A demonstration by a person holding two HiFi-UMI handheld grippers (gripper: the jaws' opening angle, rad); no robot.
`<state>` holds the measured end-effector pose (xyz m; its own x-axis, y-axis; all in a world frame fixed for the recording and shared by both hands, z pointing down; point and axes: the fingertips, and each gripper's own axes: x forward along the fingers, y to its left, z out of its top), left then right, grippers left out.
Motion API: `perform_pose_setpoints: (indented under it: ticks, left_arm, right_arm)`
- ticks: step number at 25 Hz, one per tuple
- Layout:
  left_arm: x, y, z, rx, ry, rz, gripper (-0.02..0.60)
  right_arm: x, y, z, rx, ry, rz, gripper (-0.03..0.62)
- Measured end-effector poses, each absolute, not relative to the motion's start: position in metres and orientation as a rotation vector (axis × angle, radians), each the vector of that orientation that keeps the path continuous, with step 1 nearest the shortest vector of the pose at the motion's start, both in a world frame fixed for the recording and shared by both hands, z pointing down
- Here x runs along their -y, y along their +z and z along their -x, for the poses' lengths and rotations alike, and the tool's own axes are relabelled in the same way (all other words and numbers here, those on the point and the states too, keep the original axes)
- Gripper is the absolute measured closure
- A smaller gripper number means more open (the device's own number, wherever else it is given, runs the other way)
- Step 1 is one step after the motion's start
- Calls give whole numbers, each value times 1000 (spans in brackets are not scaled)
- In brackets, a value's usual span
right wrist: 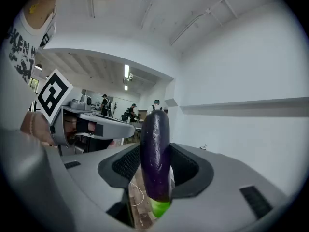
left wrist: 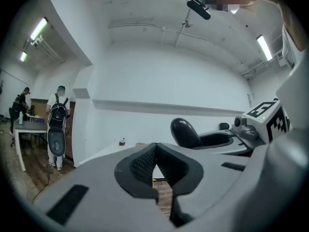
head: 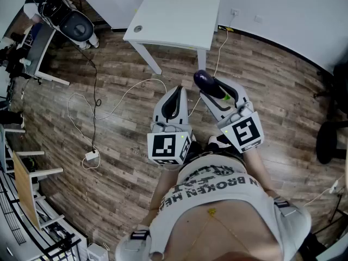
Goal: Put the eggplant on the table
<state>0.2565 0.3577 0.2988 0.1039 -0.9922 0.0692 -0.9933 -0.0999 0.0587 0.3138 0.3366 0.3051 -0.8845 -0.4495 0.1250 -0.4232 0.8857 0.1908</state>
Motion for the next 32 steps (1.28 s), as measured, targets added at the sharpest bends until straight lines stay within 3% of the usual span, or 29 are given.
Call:
perform_pose_setpoints:
  ticks: [20,32]
  left_arm:
    - [-365,322,-298,2073,27,-2176,583]
    - [-317,330,-259,2027,23,-2195,583]
  right_arm:
    - [-325,315,-357,2937,-174,-622,404]
    - [-279,318,-320,2931,-143,-666,404]
